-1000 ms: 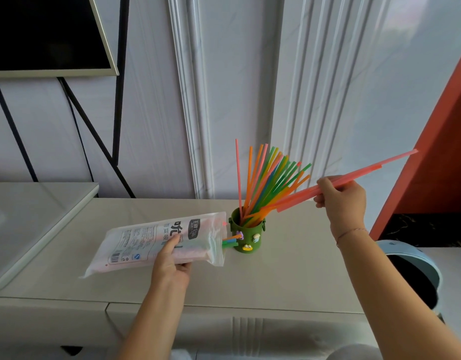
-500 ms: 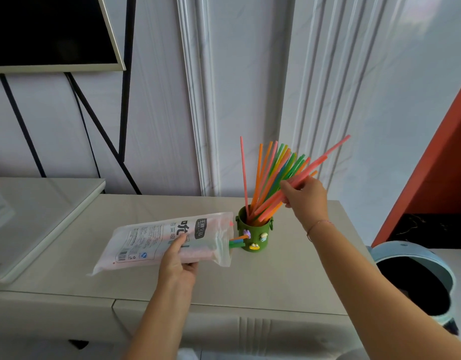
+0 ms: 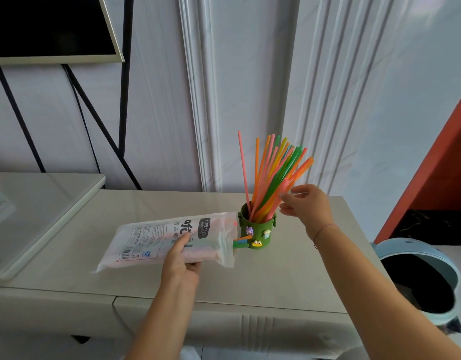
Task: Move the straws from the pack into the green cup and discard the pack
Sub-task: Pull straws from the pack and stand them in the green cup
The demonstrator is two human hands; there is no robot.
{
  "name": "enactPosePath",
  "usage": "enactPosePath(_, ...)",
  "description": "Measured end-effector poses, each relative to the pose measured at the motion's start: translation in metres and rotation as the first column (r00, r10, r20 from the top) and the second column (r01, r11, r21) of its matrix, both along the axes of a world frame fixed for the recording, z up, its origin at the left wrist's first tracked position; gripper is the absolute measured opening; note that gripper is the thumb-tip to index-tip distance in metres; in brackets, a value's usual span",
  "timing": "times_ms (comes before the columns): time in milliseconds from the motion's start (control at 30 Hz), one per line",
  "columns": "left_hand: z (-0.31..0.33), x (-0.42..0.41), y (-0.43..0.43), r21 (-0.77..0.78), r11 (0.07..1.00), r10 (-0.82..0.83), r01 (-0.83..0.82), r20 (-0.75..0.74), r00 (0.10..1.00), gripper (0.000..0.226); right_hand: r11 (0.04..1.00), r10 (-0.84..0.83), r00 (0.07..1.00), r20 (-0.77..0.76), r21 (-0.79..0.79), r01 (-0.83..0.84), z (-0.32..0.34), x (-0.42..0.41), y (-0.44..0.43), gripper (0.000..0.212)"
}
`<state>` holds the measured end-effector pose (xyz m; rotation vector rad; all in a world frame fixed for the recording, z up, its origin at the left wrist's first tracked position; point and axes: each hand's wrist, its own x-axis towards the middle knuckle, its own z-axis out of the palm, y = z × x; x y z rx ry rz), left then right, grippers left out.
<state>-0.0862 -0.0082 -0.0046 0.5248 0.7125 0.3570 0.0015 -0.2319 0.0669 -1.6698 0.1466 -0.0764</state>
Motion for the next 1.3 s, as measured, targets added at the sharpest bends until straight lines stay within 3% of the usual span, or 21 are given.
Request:
enactPosePath(200, 0.003, 0.0, -0.005, 0.043, 0.999, -0.027, 0.027, -0.007, 1.0, 0.036, 0.998, 0.028, 0.998, -0.053, -0.06, -0.031, -0.01, -0.011, -0.001, 0.02)
enactPosePath(333, 0.006, 0.0, -0.006, 0.082, 0.996, -0.022, 0.023, -0.007, 1.0, 0.041, 0.963, 0.241, 0.951, -0.195, -0.078, -0.26, -0.021, -0.034, 0.008, 0.023)
enactPosePath(433, 0.009, 0.0, -0.009, 0.089, 0.996, -0.019, 0.02, -0.015, 1.0, 0.039, 0.896, 0.438, 0.858, -0.269, 0.056, -0.44, -0.027, -0.055, 0.022, 0.034)
enactPosePath(500, 0.011, 0.0, -0.011, 0.086, 0.996, -0.023, 0.024, -0.012, 1.0, 0.037, 0.87, 0.493, 0.837, -0.238, 0.166, -0.465, -0.03, -0.064, 0.03, 0.034)
enactPosePath(667, 0.014, -0.002, -0.016, 0.074, 0.997, -0.016, 0.015, 0.012, 1.0, 0.029, 0.896, 0.41, 0.899, -0.156, 0.251, -0.365, -0.033, -0.069, 0.038, 0.013)
enactPosePath(833, 0.015, -0.005, -0.008, 0.028, 1.0, -0.012, 0.011, 0.029, 1.0, 0.033, 0.896, 0.37, 0.917, -0.151, 0.32, -0.309, -0.027, -0.063, 0.021, 0.005)
enactPosePath(967, 0.016, -0.007, -0.002, -0.018, 1.0, 0.003, -0.003, 0.014, 1.0, 0.034, 0.858, 0.394, 0.911, -0.125, 0.404, -0.316, -0.025, -0.056, 0.005, 0.007)
enactPosePath(1300, 0.015, -0.01, 0.003, -0.026, 0.999, 0.027, -0.026, 0.03, 0.999, 0.033, 0.885, 0.278, 0.957, -0.088, 0.411, -0.219, -0.025, -0.047, -0.014, 0.01)
